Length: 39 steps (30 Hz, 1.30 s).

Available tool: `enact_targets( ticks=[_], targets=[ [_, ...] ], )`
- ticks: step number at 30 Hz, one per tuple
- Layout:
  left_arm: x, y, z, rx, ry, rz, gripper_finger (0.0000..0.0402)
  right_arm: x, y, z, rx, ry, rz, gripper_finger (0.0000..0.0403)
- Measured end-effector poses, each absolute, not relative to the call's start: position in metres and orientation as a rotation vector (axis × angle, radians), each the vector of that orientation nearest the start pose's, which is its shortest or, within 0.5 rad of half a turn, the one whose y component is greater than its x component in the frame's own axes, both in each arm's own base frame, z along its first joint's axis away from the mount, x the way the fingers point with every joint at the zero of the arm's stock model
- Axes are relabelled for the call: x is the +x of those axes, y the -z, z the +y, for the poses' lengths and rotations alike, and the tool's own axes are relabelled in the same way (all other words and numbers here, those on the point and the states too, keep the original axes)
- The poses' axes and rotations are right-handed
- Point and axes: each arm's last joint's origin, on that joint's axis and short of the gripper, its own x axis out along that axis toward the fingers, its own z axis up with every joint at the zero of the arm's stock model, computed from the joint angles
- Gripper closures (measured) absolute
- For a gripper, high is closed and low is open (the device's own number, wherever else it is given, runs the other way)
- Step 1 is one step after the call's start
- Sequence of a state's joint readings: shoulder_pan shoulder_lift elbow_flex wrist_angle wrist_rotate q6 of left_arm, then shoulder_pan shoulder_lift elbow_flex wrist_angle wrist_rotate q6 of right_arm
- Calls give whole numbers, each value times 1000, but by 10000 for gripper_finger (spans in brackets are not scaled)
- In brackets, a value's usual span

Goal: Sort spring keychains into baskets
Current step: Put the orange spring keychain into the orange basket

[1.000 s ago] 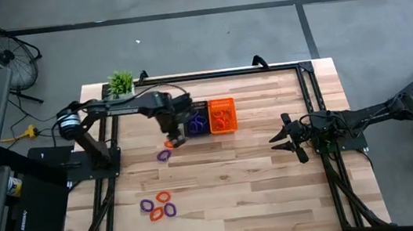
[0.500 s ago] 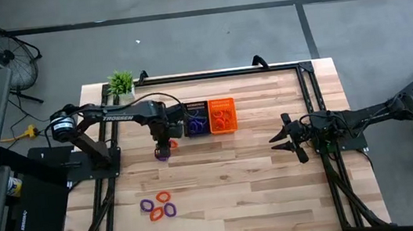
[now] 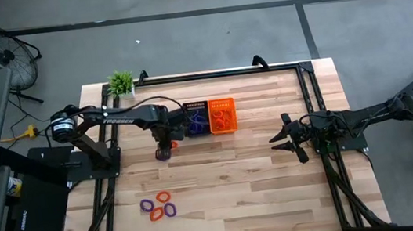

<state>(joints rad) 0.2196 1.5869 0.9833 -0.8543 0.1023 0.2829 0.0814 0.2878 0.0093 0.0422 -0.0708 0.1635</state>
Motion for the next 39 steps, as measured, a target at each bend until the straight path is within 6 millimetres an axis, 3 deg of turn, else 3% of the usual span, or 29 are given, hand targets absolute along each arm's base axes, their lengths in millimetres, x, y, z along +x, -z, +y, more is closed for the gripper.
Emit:
enact_targets(
  ticks=[14,39],
  targets=[
    [263,-167,48,59,136,1414,287,112,-146,11,161,-132,249,289],
    [266,-167,49,122,137,1380,287,112,-146,11,161,-131,249,289]
  ],
)
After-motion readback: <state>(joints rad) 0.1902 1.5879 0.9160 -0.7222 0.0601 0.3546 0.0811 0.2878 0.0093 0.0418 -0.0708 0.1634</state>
